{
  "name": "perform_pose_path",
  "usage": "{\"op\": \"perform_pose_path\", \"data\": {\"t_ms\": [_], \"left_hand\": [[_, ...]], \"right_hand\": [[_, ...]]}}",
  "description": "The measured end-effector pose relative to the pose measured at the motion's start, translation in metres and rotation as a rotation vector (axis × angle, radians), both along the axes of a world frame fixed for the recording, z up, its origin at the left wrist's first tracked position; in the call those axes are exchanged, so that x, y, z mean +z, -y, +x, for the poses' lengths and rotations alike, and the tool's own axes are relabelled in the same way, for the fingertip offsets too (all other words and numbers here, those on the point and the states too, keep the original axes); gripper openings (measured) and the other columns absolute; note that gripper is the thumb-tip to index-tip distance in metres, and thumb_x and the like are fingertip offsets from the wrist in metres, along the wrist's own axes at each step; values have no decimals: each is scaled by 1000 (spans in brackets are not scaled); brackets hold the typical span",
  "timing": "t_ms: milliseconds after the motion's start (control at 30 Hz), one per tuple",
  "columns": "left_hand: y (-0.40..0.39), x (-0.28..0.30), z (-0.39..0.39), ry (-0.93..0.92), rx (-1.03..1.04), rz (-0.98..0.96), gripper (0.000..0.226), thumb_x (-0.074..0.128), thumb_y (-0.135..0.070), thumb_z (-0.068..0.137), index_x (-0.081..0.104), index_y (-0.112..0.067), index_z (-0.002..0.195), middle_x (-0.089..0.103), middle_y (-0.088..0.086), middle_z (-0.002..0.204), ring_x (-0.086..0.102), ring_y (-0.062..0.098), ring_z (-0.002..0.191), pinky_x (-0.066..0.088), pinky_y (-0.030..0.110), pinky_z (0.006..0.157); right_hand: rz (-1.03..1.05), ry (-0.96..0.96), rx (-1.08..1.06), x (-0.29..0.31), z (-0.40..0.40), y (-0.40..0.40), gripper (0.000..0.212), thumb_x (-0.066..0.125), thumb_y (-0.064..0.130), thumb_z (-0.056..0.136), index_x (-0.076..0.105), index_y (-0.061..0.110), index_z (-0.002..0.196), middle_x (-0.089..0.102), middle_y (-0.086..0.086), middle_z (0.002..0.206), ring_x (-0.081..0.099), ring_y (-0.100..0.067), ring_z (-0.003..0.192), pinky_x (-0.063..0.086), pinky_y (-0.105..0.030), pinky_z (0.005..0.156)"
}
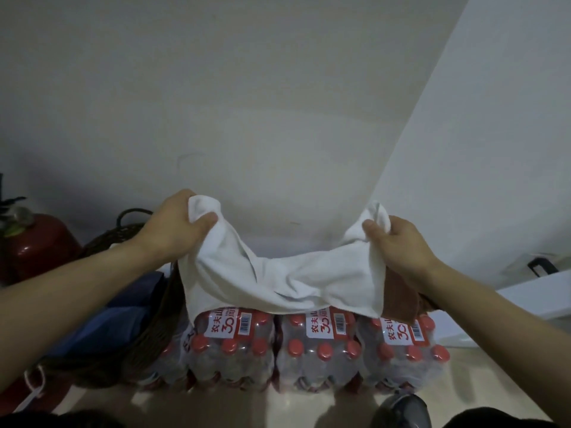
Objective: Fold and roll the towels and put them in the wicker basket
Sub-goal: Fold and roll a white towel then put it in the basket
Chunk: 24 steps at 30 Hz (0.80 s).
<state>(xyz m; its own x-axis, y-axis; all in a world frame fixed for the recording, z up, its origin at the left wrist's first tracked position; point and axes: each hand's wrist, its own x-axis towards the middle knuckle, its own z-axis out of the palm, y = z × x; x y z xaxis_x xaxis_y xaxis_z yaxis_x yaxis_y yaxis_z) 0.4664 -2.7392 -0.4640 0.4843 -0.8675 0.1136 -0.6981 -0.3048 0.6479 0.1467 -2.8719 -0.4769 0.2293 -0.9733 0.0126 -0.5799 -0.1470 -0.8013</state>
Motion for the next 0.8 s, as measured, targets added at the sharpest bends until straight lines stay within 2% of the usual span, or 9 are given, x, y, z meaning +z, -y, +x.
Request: {"op": "perform_pose_path", "data": {"t_ms": [167, 233, 300, 367, 467, 600, 667, 767, 800], "left_hand": [[-4, 15, -15, -55, -120, -122, 21, 64, -31, 90, 54, -21, 105, 58, -15, 89, 55, -3, 76, 39, 13, 58], [-7, 25, -28, -66, -239, -138, 23, 67, -28, 89, 56, -26, 109, 61, -19, 96, 56, -13, 81, 40, 2, 62], [-9, 32, -42, -66, -359, -157, 29, 68, -23, 88, 59, -26, 115, 62, -20, 105, 55, -18, 92, 40, -3, 71], [-12, 37, -57, -100, -441, -183, 33, 69, -20, 87, 61, -24, 119, 65, -17, 108, 59, -12, 98, 43, 2, 79], [-14, 41, -71, -222, -545, -180, 36, 71, -18, 86, 61, -22, 120, 69, -11, 106, 65, -2, 96, 52, 14, 81], [-12, 41, -66, -189, -569, -140, 28, 75, -20, 82, 69, -20, 110, 72, -15, 93, 66, -5, 86, 49, 7, 70], [-11, 38, -55, -46, -538, -78, 21, 76, -22, 81, 72, -23, 102, 72, -16, 88, 65, -6, 82, 48, 8, 66], [-10, 36, -39, 196, -516, 66, 6, 71, -31, 84, 73, -26, 87, 70, -9, 74, 63, 3, 67, 52, 25, 62], [-9, 35, -37, 291, -504, 94, 13, 69, -35, 86, 73, -24, 80, 68, -5, 67, 61, 6, 61, 51, 30, 59]], "right_hand": [[89, -204, 163, 1, 10, -5, 15, 71, 25, 87, 67, 12, 91, 72, -5, 86, 71, -25, 77, 58, -36, 73], [81, -252, 261, 3, 17, -14, 11, 73, 26, 86, 70, 17, 91, 74, 0, 90, 72, -21, 82, 55, -27, 75], [-17, -262, 374, 6, 27, -25, 23, 75, 33, 85, 69, 23, 104, 69, 8, 108, 66, -8, 100, 50, -20, 84], [-32, -130, 543, 9, 40, -41, 45, 78, 39, 81, 62, 32, 123, 58, 17, 125, 54, 5, 115, 49, -20, 93], [81, 37, 719, 12, 55, -58, 57, 79, 33, 82, 55, 31, 134, 55, 15, 133, 52, -2, 124, 54, -30, 93], [74, 24, 712, 9, 51, -55, 23, 75, 25, 87, 72, 8, 101, 74, -4, 99, 69, -15, 96, 56, -45, 87], [77, -4, 645, 6, 46, -51, 27, 78, 30, 84, 68, 6, 86, 71, -14, 85, 65, -19, 77, 54, -49, 76], [118, 42, 578, 6, 39, -49, 36, 85, 39, 74, 59, 15, 70, 63, -6, 66, 55, -17, 58, 43, -35, 55], [94, 41, 563, 7, 37, -48, 39, 86, 41, 71, 56, 17, 67, 59, -1, 61, 52, -15, 55, 41, -30, 54]]}}
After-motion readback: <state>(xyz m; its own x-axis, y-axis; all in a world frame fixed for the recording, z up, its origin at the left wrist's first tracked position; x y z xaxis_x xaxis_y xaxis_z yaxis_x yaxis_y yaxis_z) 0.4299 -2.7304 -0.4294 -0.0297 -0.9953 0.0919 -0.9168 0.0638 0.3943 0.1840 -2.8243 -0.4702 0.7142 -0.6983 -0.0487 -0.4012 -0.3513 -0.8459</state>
